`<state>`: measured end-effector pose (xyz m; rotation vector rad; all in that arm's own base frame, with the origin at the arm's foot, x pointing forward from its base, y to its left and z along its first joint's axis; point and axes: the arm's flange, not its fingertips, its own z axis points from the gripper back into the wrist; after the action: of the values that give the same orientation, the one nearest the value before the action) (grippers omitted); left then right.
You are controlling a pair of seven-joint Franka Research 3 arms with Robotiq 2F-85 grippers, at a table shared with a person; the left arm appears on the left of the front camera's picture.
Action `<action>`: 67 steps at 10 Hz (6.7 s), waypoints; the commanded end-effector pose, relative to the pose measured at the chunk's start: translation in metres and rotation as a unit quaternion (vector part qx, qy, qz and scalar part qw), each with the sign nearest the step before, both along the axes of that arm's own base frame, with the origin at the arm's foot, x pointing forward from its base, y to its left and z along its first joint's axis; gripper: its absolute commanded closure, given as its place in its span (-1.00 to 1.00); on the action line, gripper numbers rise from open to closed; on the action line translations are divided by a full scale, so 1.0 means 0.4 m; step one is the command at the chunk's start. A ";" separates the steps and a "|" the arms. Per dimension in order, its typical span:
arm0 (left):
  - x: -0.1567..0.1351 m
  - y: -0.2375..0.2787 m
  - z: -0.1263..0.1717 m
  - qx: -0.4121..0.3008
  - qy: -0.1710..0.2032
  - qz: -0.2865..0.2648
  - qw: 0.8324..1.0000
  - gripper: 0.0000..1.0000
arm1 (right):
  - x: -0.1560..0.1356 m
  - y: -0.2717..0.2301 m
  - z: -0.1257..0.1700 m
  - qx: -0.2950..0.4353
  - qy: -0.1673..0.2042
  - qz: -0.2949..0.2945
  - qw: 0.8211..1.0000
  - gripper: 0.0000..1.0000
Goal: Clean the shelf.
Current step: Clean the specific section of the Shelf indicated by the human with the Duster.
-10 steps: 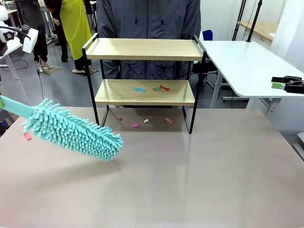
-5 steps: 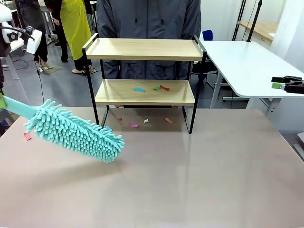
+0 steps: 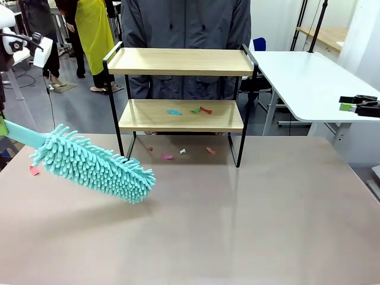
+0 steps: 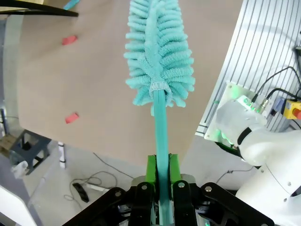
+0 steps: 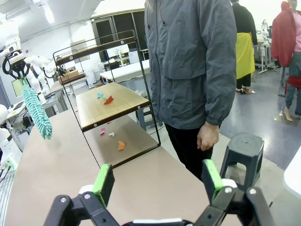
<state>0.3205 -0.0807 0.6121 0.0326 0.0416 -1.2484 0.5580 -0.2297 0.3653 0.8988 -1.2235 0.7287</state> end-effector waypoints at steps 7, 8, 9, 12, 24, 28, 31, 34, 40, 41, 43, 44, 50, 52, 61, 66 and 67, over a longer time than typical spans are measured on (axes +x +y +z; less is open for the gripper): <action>-0.003 0.001 0.009 -0.005 0.002 0.004 1.000 0.74 | 0.000 0.006 0.009 0.000 -0.003 0.000 1.000 -1.00; -0.003 0.001 0.009 -0.005 0.002 0.004 1.000 0.74 | 0.000 0.006 0.009 0.000 -0.003 0.000 1.000 -1.00; -0.003 0.001 0.009 -0.005 0.002 0.004 1.000 0.74 | 0.000 0.006 0.009 0.000 -0.003 0.000 1.000 -1.00; -0.003 0.001 0.009 -0.005 0.002 0.004 1.000 0.74 | 0.000 0.006 0.009 0.000 -0.003 0.000 1.000 -1.00; 0.000 0.000 0.000 0.000 0.000 0.000 1.000 0.74 | 0.000 0.006 0.009 0.000 -0.003 0.000 1.000 -1.00; -0.017 -0.095 -0.062 -0.151 -0.038 0.081 0.985 0.74 | 0.000 0.006 0.009 0.000 -0.003 0.000 1.000 -1.00; -0.090 -0.269 -0.093 -0.197 -0.043 0.169 0.965 0.74 | 0.000 0.006 0.009 0.000 -0.003 0.000 1.000 -1.00; -0.118 -0.410 -0.137 -0.216 -0.028 0.253 0.943 0.74 | 0.000 0.006 0.009 0.000 -0.003 0.000 1.000 -1.00; -0.116 -0.452 -0.161 -0.198 -0.017 0.262 0.944 0.74 | 0.000 0.006 0.009 0.000 -0.003 0.000 1.000 -1.00; -0.094 -0.468 -0.139 -0.172 -0.050 0.326 0.928 0.74 | 0.000 0.006 0.009 0.000 -0.003 0.000 1.000 -1.00; -0.080 -0.582 -0.165 -0.144 -0.070 0.360 0.919 0.74 | 0.000 0.006 0.009 0.000 -0.003 0.000 1.000 -1.00; -0.078 -0.623 -0.179 -0.150 -0.074 0.382 0.909 0.74 | 0.000 0.006 0.009 0.000 -0.003 0.000 1.000 -1.00; -0.123 -0.832 -0.311 -0.186 -0.101 0.474 0.855 0.74 | 0.000 0.006 0.009 0.000 -0.003 0.000 1.000 -1.00; -0.133 -0.875 -0.332 -0.212 -0.123 0.492 0.835 0.74 | 0.000 0.006 0.009 0.000 -0.003 0.000 1.000 -1.00; 0.011 -1.012 -0.519 -0.267 -0.171 0.527 0.789 0.74 | 0.000 0.006 0.009 0.000 -0.003 0.000 1.000 -1.00; 0.041 -1.054 -0.573 -0.240 -0.164 0.536 0.793 0.74 | 0.000 0.006 0.009 0.000 -0.003 0.000 1.000 -1.00; 0.043 -1.059 -0.580 -0.236 -0.165 0.537 0.793 0.74 | 0.000 0.006 0.009 0.000 -0.003 0.000 1.000 -1.00</action>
<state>0.3333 -0.4879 0.3865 -0.1934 -0.4758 -0.0940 0.5579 -0.2299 0.3653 0.8987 -1.2237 0.7285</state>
